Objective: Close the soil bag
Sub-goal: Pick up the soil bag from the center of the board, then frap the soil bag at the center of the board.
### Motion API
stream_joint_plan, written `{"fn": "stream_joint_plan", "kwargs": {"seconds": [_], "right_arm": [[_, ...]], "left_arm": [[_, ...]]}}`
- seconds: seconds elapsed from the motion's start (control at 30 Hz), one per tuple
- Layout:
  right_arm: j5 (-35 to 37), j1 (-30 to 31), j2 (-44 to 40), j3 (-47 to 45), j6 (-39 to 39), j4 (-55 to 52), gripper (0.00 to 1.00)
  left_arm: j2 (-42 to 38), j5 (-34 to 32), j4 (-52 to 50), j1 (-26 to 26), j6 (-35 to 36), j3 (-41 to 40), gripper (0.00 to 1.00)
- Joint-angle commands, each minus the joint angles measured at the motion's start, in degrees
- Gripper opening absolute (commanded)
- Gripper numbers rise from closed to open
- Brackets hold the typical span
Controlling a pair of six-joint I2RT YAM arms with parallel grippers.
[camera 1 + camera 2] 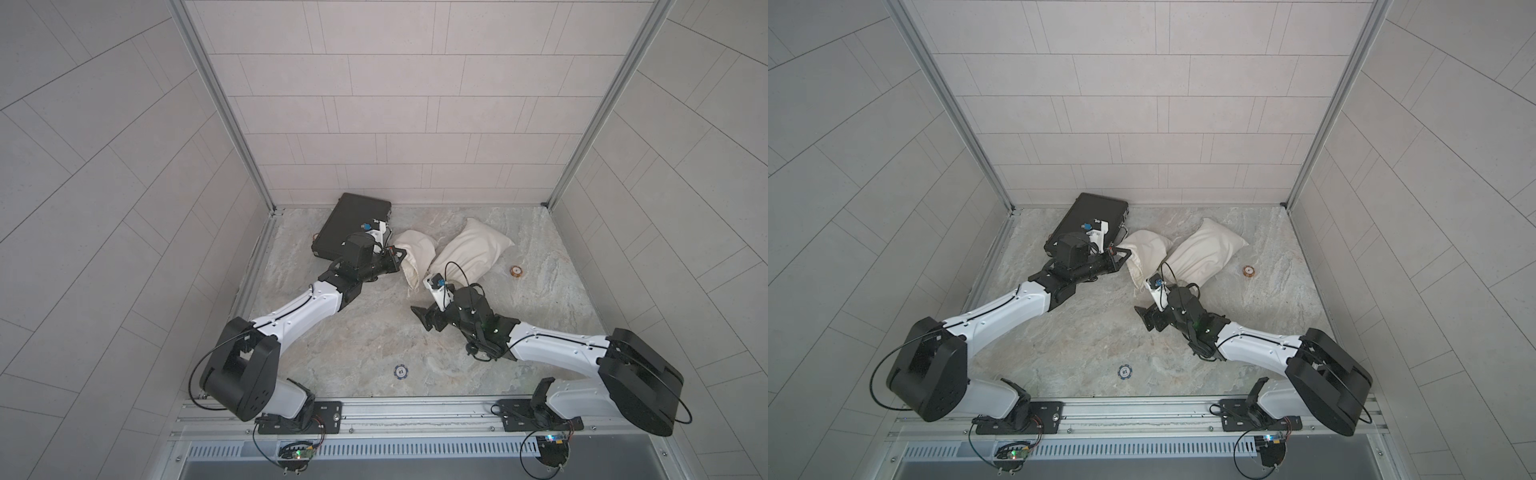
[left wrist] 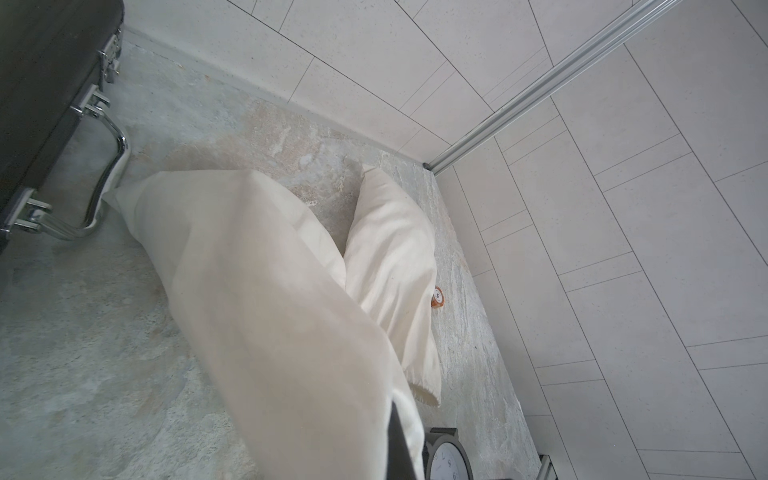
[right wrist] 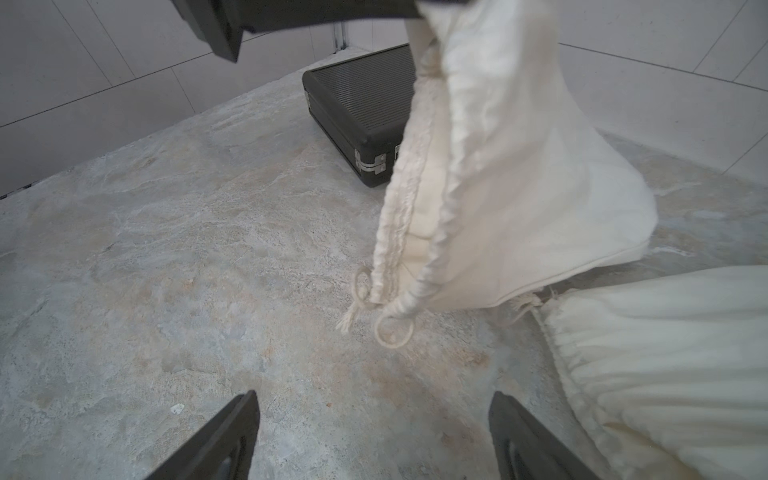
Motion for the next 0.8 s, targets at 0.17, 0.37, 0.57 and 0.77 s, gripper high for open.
{"fn": "stream_joint_plan", "kwargs": {"seconds": [0.17, 0.37, 0.57, 0.77], "right_arm": [[5.56, 1.97, 9.81, -0.42, 2.95, 19.3, 0.77], [9.42, 1.91, 16.03, -0.15, 4.98, 27.26, 0.63], [15.72, 1.9, 16.55, -1.29, 5.82, 28.04, 0.24], [15.29, 1.89, 11.38, -2.22, 3.48, 25.53, 0.0]], "left_arm": [[-2.17, 0.04, 0.57, -0.69, -0.68, 0.54, 0.0], [-2.16, -0.37, 1.08, -0.94, -1.4, 0.26, 0.0], [-2.9, -1.77, 1.02, -0.87, -1.49, 0.25, 0.0], [-3.53, -3.61, 0.21, -0.81, -1.02, 0.63, 0.0]]}}
